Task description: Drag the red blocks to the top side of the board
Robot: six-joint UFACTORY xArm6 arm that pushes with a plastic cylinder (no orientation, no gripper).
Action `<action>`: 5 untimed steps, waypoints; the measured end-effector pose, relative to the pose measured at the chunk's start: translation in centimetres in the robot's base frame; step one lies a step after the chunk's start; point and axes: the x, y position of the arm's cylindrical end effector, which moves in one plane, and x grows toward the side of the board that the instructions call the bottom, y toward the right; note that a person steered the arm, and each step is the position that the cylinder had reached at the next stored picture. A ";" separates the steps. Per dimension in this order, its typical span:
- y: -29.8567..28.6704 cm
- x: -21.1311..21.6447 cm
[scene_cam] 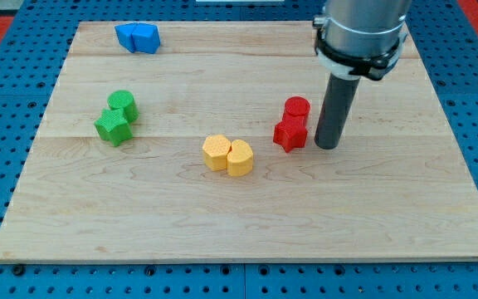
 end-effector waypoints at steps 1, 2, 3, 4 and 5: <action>-2.4 3.0; -5.1 0.3; -1.8 -5.5; 0.0 -11.5; -0.9 -16.5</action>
